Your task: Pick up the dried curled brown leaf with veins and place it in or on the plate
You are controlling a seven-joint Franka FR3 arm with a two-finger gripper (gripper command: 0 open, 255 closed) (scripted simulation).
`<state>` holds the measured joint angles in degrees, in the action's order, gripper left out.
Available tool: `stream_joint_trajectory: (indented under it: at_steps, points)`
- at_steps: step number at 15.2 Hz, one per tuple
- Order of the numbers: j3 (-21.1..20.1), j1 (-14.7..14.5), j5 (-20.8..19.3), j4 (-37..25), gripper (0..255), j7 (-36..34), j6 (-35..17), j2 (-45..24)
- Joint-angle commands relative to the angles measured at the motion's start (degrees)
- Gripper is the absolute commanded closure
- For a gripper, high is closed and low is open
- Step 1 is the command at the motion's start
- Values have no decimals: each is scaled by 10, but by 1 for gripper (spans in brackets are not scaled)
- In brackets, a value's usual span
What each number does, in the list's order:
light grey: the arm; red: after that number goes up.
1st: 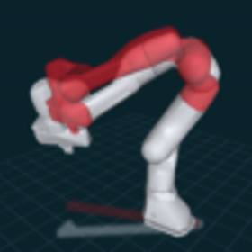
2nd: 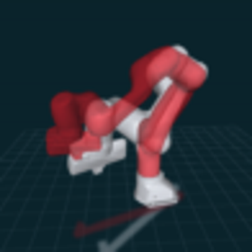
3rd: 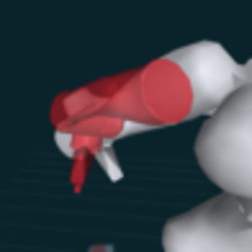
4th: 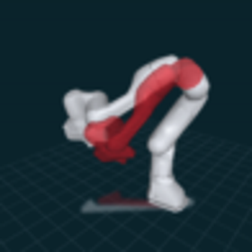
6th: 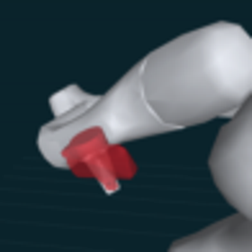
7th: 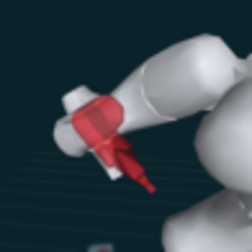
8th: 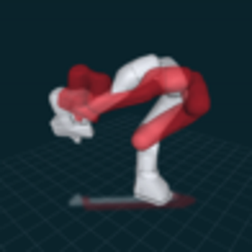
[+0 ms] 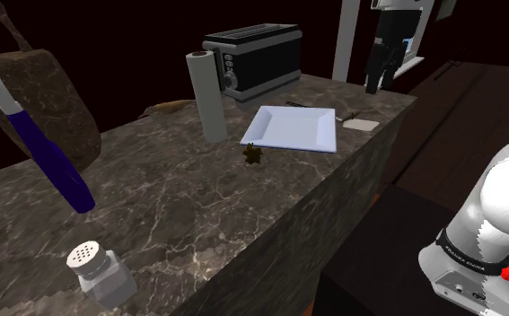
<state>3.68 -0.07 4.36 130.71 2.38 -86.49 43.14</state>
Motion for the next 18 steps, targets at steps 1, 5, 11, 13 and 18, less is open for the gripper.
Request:
stream_joint_trajectory:
  at_steps: [1,5,11,13,18]
  points:
    - [0,0,0,0,0,0,0,0]
    - [-35,-13,53,11,0,-57,-34,-17]
    - [-86,-34,128,9,0,-137,-94,-60]
    - [-103,-41,150,3,0,-162,-116,-78]
    - [-144,-56,200,-24,0,-221,-171,-135]
